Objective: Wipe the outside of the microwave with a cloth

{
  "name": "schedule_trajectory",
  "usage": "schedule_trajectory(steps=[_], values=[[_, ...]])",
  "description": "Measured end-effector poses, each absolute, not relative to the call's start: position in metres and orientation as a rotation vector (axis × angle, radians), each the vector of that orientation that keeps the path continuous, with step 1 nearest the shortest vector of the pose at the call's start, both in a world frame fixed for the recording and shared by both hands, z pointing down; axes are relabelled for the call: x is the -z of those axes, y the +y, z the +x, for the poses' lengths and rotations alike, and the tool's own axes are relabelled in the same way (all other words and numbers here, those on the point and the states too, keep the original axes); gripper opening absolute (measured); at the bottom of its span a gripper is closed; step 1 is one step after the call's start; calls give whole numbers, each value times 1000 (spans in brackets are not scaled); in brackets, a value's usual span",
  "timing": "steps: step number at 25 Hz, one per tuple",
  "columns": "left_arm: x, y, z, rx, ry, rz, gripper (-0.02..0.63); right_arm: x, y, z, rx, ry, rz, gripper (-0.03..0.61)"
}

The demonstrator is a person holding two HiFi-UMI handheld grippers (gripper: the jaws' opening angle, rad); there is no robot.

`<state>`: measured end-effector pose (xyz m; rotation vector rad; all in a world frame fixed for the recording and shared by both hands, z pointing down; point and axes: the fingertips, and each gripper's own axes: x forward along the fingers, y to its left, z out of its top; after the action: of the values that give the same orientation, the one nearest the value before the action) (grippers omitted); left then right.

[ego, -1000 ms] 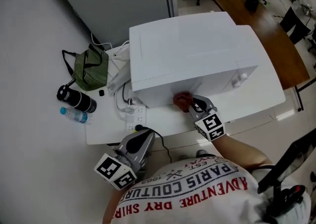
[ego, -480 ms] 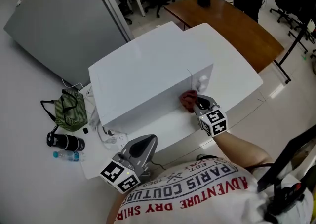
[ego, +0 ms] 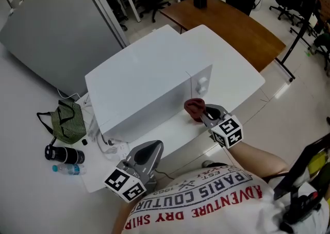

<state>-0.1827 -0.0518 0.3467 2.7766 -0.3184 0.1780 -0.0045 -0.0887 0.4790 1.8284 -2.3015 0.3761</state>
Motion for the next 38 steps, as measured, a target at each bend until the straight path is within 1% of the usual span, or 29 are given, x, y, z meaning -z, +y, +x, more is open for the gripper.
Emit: schedule_trajectory(steps=[7, 14, 18, 26, 29, 33, 38], values=[[-356, -50, -176, -105, -248, 2769, 6, -433, -33, -11, -324, -2324, 1824, 43], [-353, -53, -127, -122, -217, 2797, 6, -395, -18, 1, -204, -2442, 1755, 43], [-358, -67, -80, -136, -275, 2790, 6, -390, -32, 32, -206, -2533, 1668, 43], [-358, -80, 60, -167, -390, 2743, 6, -382, -66, 146, -247, -2707, 1454, 43], [-357, -81, 101, -174, -430, 2737, 6, -381, -72, 178, -272, -2763, 1368, 43], [-357, -84, 125, -193, -500, 2732, 6, -384, -77, 195, -315, -2825, 1247, 43], [-354, -90, 123, -195, -538, 2740, 6, -392, -91, 189, -359, -2893, 1170, 43]])
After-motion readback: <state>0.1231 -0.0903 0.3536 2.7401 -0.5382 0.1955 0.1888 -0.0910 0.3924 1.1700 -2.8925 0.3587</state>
